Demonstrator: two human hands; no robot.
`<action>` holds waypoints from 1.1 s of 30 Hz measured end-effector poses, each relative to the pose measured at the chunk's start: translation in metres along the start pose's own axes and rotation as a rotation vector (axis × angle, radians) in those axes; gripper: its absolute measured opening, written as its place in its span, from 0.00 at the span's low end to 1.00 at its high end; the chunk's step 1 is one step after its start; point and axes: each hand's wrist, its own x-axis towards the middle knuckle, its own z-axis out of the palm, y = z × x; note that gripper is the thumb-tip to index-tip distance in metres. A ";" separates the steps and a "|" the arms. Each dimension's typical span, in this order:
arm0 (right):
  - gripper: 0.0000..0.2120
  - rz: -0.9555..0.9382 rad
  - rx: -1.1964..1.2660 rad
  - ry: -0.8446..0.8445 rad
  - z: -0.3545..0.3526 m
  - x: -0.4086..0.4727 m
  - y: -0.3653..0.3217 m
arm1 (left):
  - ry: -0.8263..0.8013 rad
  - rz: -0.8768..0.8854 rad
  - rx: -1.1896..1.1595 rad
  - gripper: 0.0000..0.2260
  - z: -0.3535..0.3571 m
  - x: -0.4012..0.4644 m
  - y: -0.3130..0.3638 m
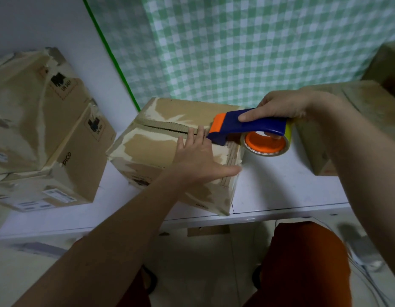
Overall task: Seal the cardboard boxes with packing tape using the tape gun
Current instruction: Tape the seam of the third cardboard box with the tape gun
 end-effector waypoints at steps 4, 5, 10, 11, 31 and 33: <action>0.23 0.009 0.020 -0.002 -0.001 -0.014 0.014 | 0.031 -0.001 0.007 0.53 0.002 -0.002 0.000; 0.24 0.013 0.019 0.002 -0.001 -0.017 0.018 | 0.034 0.008 0.011 0.53 0.002 -0.003 0.000; 0.25 0.014 0.069 0.012 0.001 -0.028 0.035 | 0.030 0.049 0.030 0.50 0.003 -0.005 -0.003; 0.26 0.004 0.071 0.020 0.003 -0.029 0.036 | 0.028 0.047 0.032 0.50 0.003 -0.005 -0.003; 0.20 -0.040 0.178 -0.075 0.020 -0.044 0.067 | -0.027 0.282 0.042 0.38 -0.008 -0.011 -0.007; 0.18 -0.052 0.214 -0.143 0.029 -0.039 0.066 | -0.018 0.275 0.079 0.39 -0.005 -0.012 -0.013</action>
